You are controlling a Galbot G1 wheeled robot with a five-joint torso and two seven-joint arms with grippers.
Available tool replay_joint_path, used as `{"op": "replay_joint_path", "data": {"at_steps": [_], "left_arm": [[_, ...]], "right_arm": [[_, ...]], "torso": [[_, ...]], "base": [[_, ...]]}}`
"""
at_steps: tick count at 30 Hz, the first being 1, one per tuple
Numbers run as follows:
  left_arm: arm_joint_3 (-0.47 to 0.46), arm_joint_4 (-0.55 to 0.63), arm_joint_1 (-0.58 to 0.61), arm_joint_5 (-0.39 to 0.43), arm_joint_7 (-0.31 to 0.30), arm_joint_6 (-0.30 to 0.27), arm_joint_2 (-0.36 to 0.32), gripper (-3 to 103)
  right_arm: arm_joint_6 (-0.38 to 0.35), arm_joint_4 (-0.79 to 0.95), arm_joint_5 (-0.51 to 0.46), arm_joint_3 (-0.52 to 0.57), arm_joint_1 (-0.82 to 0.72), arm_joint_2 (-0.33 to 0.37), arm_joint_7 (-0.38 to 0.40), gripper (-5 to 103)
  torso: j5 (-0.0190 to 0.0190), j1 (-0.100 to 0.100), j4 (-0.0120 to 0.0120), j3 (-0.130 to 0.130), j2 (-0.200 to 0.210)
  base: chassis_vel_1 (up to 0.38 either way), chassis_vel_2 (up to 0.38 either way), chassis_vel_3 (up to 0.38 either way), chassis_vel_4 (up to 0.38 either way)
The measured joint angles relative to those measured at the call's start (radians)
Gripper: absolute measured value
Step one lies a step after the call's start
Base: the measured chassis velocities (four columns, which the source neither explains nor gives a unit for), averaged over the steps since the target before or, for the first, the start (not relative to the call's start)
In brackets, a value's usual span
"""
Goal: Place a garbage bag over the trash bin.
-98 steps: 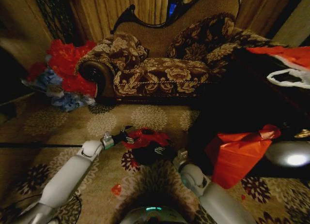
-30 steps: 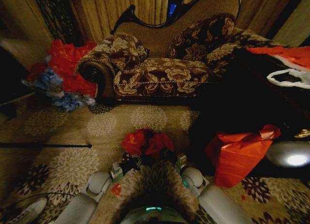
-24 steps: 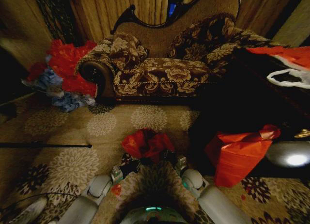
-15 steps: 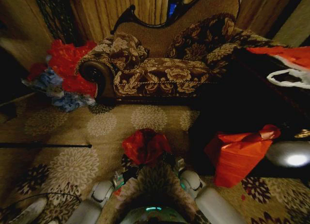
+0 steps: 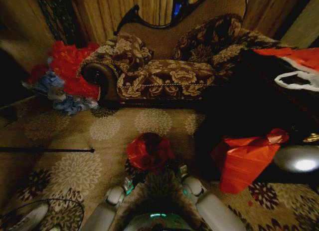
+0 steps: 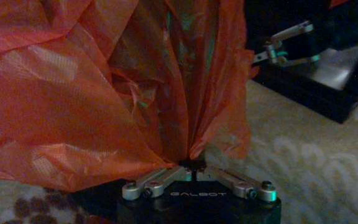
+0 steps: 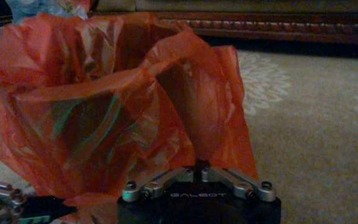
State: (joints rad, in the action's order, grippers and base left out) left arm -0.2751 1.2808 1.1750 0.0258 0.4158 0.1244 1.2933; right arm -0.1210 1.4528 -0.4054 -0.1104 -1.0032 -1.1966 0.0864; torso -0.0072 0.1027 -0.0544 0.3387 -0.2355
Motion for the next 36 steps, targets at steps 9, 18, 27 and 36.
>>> {"op": "replay_joint_path", "data": {"at_steps": [9, 18, 27, 36], "left_arm": [[-0.004, -0.034, -0.010, -0.032, -0.070, -0.041, 0.020, 0], [-0.013, 0.028, 0.042, -0.022, -0.101, -0.074, 0.002, 0], [-0.020, 0.234, 0.175, 0.068, -0.095, -0.015, -0.069, 32], [-0.034, 0.550, 0.230, 0.199, -0.030, -0.126, -0.192, 64]], "right_arm": [[-0.011, -0.036, -0.029, -0.002, 0.013, -0.016, 0.002, 0], [-0.028, -0.027, -0.035, -0.012, 0.010, -0.016, 0.042, 0], [-0.010, 0.103, 0.008, -0.007, -0.078, 0.053, 0.076, 31], [0.009, 0.218, 0.022, 0.016, -0.162, 0.102, 0.137, 64]], "torso": [[-0.0001, 0.000, 0.0000, 0.000, 0.000], [0.0000, 0.000, 0.0001, 0.000, 0.000], [0.0000, 0.000, 0.0006, 0.000, 0.000], [-0.0001, 0.000, 0.0004, 0.000, 0.000]], "base": [[0.000, 0.000, 0.000, 0.000], [0.000, 0.000, 0.000, 0.000], [0.000, 0.000, 0.000, 0.000], [0.000, 0.000, 0.000, 0.000]]}}
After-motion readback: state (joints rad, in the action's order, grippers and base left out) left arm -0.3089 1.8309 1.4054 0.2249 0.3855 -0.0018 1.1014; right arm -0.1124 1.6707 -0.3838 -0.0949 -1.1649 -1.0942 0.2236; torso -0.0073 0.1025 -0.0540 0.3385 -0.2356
